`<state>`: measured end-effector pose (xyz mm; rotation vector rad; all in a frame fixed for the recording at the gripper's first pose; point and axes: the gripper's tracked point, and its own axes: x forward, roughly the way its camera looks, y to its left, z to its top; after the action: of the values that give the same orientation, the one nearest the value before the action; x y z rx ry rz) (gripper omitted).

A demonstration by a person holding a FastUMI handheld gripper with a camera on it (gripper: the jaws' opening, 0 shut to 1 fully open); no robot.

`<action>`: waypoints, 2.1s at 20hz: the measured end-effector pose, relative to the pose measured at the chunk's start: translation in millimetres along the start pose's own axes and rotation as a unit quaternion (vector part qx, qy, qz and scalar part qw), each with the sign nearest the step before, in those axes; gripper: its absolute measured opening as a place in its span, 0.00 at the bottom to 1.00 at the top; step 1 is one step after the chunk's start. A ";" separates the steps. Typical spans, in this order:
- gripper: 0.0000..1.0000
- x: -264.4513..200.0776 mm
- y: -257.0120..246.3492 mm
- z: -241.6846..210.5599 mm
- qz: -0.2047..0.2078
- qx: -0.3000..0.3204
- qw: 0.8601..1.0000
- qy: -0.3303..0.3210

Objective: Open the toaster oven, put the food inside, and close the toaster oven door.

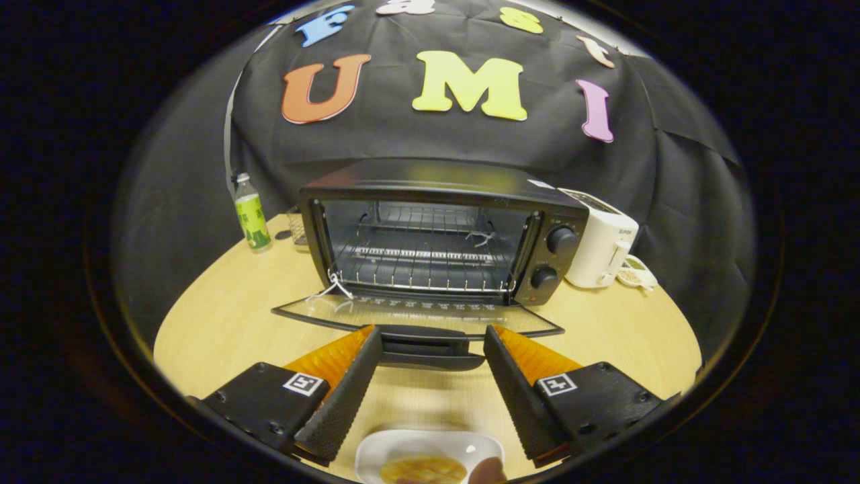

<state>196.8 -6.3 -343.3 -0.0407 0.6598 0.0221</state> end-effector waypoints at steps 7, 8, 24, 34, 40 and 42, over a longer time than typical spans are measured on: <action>1.00 10.7 3.2 -52.8 0.010 -0.013 0.996 0.088; 1.00 13.8 4.4 -61.0 0.015 -0.008 0.994 0.104; 1.00 -114.7 -1.9 14.2 0.098 -0.039 0.988 -0.113; 1.00 -200.8 -3.7 -18.2 0.211 -0.067 0.956 -0.190; 1.00 -175.1 1.0 -84.9 0.218 -0.072 0.962 -0.146; 1.00 -156.4 -3.3 -103.9 0.207 -0.067 0.968 -0.121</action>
<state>9.8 -15.5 -329.3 -0.0291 0.4113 0.4694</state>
